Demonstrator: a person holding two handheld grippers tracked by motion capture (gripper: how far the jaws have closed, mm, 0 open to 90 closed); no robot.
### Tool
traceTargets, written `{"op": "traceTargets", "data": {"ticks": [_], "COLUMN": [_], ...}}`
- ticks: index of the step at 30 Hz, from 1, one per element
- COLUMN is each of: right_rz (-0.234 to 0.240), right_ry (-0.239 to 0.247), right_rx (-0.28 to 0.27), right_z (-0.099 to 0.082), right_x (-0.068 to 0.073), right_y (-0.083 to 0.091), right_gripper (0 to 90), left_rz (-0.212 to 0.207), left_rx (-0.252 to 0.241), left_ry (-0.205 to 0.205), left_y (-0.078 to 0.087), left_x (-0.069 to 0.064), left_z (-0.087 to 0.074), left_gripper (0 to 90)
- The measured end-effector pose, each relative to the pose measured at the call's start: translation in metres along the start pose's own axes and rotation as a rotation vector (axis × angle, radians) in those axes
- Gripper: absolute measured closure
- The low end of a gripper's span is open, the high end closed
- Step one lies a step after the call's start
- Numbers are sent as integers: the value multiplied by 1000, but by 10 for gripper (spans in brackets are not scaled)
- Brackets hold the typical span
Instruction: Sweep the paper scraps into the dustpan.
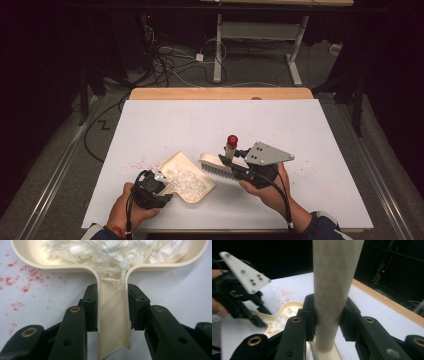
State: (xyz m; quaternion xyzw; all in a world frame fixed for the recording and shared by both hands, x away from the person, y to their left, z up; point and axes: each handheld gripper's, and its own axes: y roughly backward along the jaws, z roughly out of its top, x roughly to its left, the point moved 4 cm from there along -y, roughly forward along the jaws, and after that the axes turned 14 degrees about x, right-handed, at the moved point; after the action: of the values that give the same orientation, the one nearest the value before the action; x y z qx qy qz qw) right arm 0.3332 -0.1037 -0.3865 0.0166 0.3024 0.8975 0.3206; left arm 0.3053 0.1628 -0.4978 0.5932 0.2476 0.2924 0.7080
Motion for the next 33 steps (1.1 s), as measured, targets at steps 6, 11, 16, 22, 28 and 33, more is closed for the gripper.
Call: {"op": "traceTargets", "data": {"ticks": [6, 11, 16, 22, 28, 33], "right_rz": [-90, -72, 3, 52, -14, -48], "right_ry": [12, 55, 54, 29, 18, -2], "right_rx": [47, 67, 51, 17, -3, 13], "right_z": [-9, -8, -2, 4, 5, -1], "right_x": [-6, 16, 31, 30, 14, 5], "right_y": [-20, -38, -42, -30, -22, -31], "right_gripper": [704, 704, 704, 704, 704, 704], "left_rz": [-1, -2, -5, -10, -8, -5], "left_rx": [-1, -2, -6, -10, -9, -8], "left_ry": [-4, -2, 6, 6, 10, 9], "left_y": [0, 0, 0, -1, -1, 0], "left_x": [1, 1, 0, 1, 1, 0], "left_z": [0, 1, 0, 0, 0, 1], "left_gripper": [634, 634, 634, 634, 634, 634]}}
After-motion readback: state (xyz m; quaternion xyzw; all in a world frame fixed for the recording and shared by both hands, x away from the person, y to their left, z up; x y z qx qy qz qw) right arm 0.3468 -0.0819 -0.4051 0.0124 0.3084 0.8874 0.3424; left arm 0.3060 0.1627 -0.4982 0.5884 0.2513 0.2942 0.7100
